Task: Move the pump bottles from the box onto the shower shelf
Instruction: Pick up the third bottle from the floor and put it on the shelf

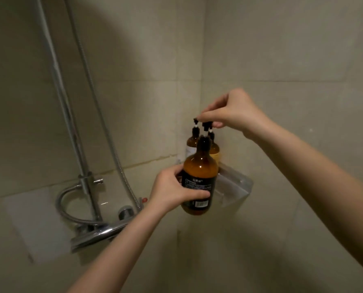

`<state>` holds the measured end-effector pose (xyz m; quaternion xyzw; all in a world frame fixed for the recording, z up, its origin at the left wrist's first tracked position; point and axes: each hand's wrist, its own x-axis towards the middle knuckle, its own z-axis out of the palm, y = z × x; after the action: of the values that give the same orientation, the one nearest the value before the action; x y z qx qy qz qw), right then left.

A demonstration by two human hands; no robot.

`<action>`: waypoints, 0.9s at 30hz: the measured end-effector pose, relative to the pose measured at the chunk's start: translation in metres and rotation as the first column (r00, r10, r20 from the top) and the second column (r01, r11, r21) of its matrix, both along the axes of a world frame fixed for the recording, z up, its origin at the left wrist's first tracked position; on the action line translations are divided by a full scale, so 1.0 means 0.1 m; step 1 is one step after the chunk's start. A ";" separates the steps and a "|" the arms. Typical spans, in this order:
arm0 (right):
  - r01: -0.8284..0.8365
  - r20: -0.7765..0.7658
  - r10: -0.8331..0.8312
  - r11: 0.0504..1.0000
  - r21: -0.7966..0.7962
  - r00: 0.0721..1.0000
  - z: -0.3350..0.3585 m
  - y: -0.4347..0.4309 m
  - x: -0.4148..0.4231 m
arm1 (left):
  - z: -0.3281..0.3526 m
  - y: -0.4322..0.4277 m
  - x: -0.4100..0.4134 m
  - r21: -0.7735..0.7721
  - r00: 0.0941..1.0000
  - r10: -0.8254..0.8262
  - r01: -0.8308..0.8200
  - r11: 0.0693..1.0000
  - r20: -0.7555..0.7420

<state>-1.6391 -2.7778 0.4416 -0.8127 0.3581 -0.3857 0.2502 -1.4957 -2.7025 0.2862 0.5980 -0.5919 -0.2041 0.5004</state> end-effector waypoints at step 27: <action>0.445 -0.312 -0.446 0.892 -0.080 0.839 -0.21 -1.29 -0.15 | -0.30 -2.11 -0.05 0.174 0.913 -0.380 0.353 0.919 0.152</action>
<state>-1.6542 -2.9066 0.4202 -0.7595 0.5722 -0.2960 0.0901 -1.5006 -2.9135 0.2565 0.5266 -0.7210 -0.2805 0.3523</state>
